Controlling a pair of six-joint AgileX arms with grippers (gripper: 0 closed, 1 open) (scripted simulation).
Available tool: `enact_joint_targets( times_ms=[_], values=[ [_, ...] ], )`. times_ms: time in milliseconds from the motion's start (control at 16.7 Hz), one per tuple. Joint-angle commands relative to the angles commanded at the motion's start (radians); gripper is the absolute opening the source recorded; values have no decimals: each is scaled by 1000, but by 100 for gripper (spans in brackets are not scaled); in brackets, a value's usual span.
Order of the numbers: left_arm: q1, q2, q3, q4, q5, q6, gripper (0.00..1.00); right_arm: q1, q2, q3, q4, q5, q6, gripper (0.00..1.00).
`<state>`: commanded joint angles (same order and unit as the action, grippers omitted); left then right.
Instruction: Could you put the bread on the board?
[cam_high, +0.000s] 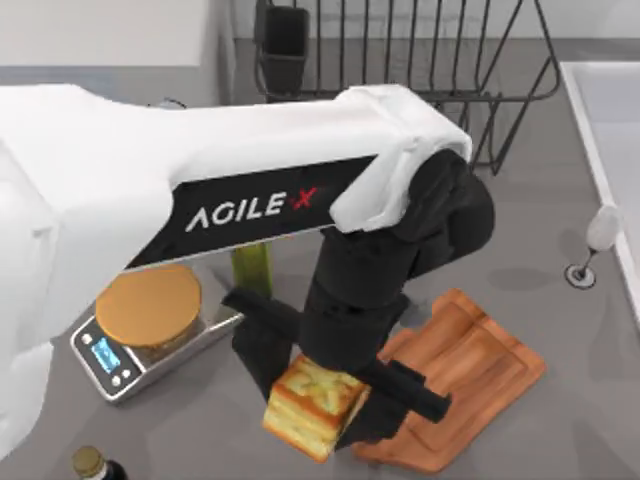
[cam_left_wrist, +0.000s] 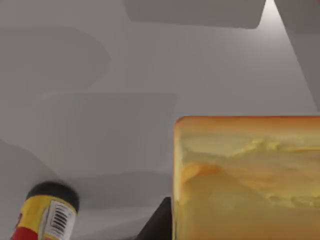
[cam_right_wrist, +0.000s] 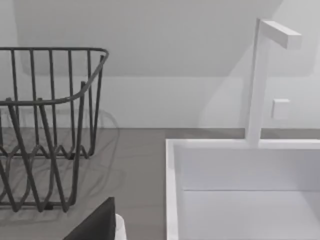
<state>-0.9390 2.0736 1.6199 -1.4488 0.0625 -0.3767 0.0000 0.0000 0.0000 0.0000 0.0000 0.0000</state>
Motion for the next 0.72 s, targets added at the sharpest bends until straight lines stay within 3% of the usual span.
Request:
enact_joint_targets(
  times_ms=[360,720],
  values=[
    [-83,136,222,144,-32,-469,0,0,0,0,0,0,0,100],
    [-65,180,307,206,-51,-596,0,0,0,0,0,0,0,100]
  ],
)
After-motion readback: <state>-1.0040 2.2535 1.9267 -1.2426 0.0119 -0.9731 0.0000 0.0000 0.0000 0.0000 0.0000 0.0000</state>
